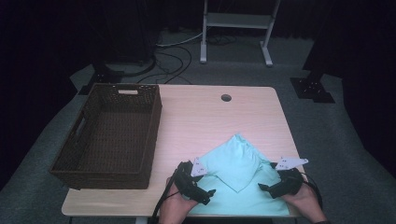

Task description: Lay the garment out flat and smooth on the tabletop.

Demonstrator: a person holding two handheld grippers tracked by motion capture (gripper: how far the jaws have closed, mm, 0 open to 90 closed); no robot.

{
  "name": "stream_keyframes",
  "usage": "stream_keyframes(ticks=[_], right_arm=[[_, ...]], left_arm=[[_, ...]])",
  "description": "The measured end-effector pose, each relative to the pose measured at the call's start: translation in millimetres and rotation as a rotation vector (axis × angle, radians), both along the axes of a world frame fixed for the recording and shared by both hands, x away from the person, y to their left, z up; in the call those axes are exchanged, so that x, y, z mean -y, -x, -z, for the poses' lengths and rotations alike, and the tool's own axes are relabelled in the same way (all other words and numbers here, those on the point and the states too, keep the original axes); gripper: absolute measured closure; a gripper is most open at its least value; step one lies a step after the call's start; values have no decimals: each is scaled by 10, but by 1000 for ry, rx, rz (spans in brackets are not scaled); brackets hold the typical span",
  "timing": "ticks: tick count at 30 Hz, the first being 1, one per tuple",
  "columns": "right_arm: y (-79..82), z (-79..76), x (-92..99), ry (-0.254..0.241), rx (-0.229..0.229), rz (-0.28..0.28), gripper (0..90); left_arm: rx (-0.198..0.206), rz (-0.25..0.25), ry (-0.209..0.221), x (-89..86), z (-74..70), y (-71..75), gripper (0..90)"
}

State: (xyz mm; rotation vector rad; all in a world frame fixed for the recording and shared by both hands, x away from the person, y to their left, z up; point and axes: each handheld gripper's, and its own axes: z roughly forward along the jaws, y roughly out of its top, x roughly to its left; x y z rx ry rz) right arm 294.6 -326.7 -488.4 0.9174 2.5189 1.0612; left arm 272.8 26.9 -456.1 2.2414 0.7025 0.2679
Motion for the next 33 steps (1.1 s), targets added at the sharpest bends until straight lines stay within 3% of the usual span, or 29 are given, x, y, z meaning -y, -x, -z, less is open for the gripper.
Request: stream_keyframes(ticks=[10, 24, 33], right_arm=[[0, 0, 0, 1, 0, 1, 0], [1, -1, -1, 0, -1, 2, 0], [0, 0, -1, 0, 0, 1, 0]], left_arm=[[22, 29, 17, 156, -165, -84, 0], [20, 81, 17, 420, -328, -357, 0], [26, 90, 16, 486, -382, -488, 0]])
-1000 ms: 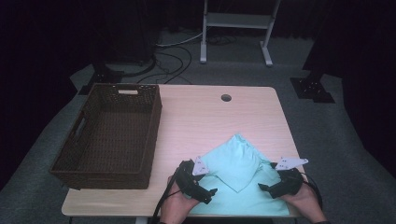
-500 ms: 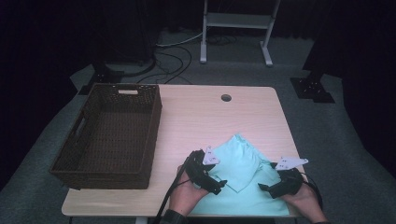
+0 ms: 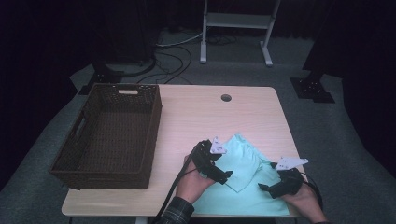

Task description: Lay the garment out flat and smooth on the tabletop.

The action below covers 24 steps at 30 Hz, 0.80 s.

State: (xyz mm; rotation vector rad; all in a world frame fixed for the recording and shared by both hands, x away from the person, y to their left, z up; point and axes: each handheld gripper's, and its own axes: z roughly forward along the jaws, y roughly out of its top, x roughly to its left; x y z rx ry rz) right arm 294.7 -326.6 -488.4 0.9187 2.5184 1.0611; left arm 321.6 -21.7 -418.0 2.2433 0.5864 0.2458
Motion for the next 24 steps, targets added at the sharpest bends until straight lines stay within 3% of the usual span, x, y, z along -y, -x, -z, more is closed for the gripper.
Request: stream_keyframes(ticks=[11, 14, 21, 24], right_arm=[[1, -1, -4, 0, 0, 5, 0], [1, 0, -4, 0, 1, 4, 0], [2, 0, -6, 1, 1, 7, 0], [5, 1, -7, -1, 1, 11, 0]], left_arm=[[-11, 12, 34, 181, 10, -149, 2], [-7, 15, 54, 228, 4, -163, 47], [-23, 41, 53, 386, 8, -197, 87], [-23, 50, 28, 474, 36, -208, 90]])
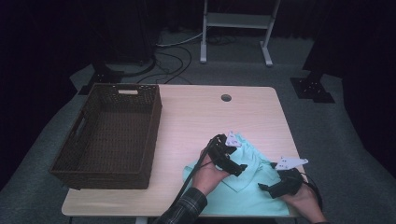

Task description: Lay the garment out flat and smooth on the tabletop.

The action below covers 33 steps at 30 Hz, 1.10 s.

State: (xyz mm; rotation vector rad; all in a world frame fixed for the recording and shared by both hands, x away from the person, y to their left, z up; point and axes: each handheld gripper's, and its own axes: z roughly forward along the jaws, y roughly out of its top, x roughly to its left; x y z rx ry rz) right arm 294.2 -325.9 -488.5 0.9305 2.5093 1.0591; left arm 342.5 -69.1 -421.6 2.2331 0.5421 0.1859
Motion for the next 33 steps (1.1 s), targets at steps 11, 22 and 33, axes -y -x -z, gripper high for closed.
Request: stream_keyframes(ticks=[11, 22, 33], right_arm=[[2, 0, 0, 0, 1, 4, 0], [1, -2, 0, 0, -2, 7, 0], [-3, -1, 0, 2, 1, 7, 0]], left_arm=[[-3, 64, -11, 232, 56, 104, 331], [-41, 88, -24, 224, 157, 204, 566], [-77, 84, -17, 246, 280, 294, 683]])
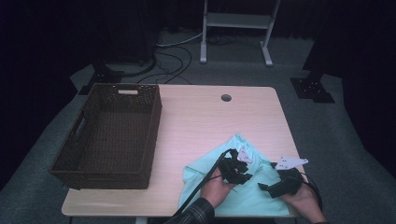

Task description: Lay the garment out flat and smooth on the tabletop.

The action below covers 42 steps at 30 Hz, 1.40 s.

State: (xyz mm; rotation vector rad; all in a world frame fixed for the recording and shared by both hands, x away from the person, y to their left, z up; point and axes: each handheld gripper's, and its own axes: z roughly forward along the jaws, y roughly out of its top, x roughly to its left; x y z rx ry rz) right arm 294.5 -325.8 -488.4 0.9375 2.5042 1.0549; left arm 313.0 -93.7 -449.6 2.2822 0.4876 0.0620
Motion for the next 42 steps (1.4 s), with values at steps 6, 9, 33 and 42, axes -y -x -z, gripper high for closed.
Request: stream_keyframes(ticks=[6, 9, 33, 42], right_arm=[[3, -1, -1, 0, -4, 3, 0], [3, -1, 0, 0, -3, 2, 0], [-6, -1, 5, 0, -2, 17, 0], [0, -1, 18, -1, -4, 26, 0]], left_arm=[[0, -8, -14, 32, 117, 59, 658], [-4, -6, -23, 55, 168, 82, 654], [4, -52, 44, 4, 254, 76, 847], [-20, -55, 89, -29, 216, 23, 860]])
